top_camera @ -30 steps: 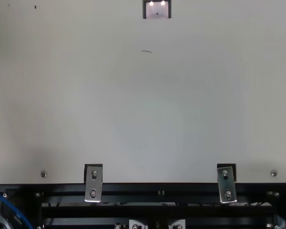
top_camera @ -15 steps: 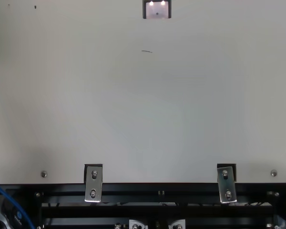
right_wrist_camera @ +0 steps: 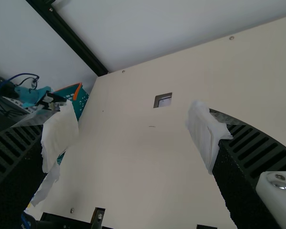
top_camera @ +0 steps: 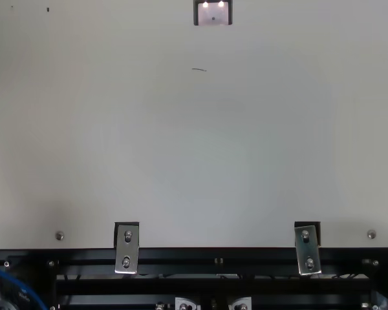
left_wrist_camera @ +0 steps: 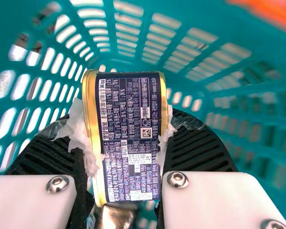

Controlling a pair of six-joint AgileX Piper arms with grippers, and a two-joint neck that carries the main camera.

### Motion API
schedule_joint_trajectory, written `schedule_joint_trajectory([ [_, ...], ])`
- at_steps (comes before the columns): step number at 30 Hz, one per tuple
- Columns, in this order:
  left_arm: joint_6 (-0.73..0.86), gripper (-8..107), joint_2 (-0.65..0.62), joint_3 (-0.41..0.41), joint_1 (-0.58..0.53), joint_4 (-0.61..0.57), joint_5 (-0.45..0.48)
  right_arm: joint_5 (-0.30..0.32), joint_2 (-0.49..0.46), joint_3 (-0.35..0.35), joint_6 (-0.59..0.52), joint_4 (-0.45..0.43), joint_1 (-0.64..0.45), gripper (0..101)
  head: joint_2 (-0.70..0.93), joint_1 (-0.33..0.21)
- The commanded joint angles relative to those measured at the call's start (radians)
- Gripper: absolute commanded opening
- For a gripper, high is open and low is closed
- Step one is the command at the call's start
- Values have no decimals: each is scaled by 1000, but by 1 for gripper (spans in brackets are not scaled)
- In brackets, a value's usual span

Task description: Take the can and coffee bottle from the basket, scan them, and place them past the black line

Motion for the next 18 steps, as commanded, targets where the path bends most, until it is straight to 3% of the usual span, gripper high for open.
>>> schedule_joint_trajectory([
  [1,-14,10,-125,36,5,-70,13,0,0,0,0,0,0,101,13,-32],
  [10,-59,10,-366,130,-7,-286,143,0,0,0,0,0,0,101,13,-32],
  [18,-41,10,-569,400,-56,-476,147,0,0,0,0,0,0,101,13,-32],
])
